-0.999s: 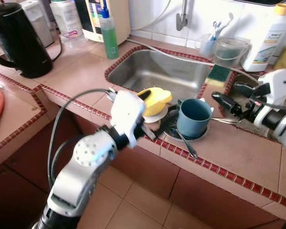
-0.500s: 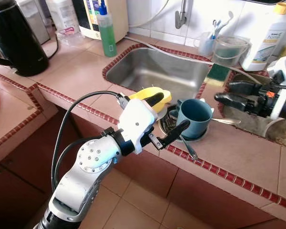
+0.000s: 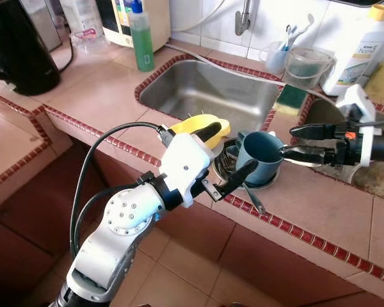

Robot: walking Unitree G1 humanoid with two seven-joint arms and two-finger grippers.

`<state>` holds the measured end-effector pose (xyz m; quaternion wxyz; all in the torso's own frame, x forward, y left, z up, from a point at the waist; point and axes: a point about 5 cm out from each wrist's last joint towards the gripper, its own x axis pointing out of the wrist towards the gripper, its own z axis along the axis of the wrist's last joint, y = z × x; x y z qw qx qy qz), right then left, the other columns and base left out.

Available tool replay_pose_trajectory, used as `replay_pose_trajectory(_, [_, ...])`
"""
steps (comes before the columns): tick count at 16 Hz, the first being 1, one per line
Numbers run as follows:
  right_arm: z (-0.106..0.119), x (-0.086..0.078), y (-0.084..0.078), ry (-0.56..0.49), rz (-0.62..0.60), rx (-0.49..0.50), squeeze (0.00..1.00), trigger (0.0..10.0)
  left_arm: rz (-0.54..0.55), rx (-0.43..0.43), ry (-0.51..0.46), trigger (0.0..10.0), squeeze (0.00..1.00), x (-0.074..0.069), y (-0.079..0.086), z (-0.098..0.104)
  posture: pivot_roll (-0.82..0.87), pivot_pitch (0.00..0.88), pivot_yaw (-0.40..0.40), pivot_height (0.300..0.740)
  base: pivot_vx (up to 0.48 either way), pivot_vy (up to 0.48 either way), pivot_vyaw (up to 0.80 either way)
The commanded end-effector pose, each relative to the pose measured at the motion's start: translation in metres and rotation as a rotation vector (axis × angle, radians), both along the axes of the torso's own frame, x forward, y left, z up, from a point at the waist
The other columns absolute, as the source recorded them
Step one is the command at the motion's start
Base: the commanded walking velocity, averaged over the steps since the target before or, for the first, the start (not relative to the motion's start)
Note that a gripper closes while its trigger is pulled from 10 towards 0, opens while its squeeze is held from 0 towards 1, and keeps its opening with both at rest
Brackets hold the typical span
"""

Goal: Kitchen organization

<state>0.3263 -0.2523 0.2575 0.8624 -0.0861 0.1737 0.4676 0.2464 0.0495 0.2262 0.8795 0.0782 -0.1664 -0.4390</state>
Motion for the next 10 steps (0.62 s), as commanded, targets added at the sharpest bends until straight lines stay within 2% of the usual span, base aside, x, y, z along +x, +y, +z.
replay_pose_trajectory(1, [0.004, 0.005, 0.002, -0.012, 0.017, -0.024, 0.0, 10.0, 0.004, -0.005, -0.029, 10.0, 0.0, -0.005, -0.001, 0.004, -0.2, 0.161, -0.051, 0.74, 0.0, 0.0, 0.0])
replay_pose_trajectory(4, [0.005, 0.01, 0.003, -0.016, 0.008, -0.022, 0.0, 10.0, 0.01, -0.01, -0.03, 10.0, 0.0, -0.006, -0.001, 0.004, -0.2, 0.165, -0.06, 0.74, 0.0, 0.0, 0.0])
replay_pose_trajectory(5, [0.004, 0.019, 0.007, -0.016, -0.015, 0.005, 0.0, 10.0, 0.013, -0.018, -0.031, 10.0, 0.0, -0.009, -0.002, 0.005, -0.19, 0.169, -0.069, 0.74, 0.0, 0.0, 0.0])
replay_pose_trajectory(10, [-0.005, 0.031, 0.021, 0.018, 0.01, 0.04, 0.0, 10.0, -0.028, -0.011, 0.001, 10.0, 0.0, -0.021, -0.008, 0.003, -0.17, 0.177, -0.072, 0.74, 0.0, 0.0, 0.0])
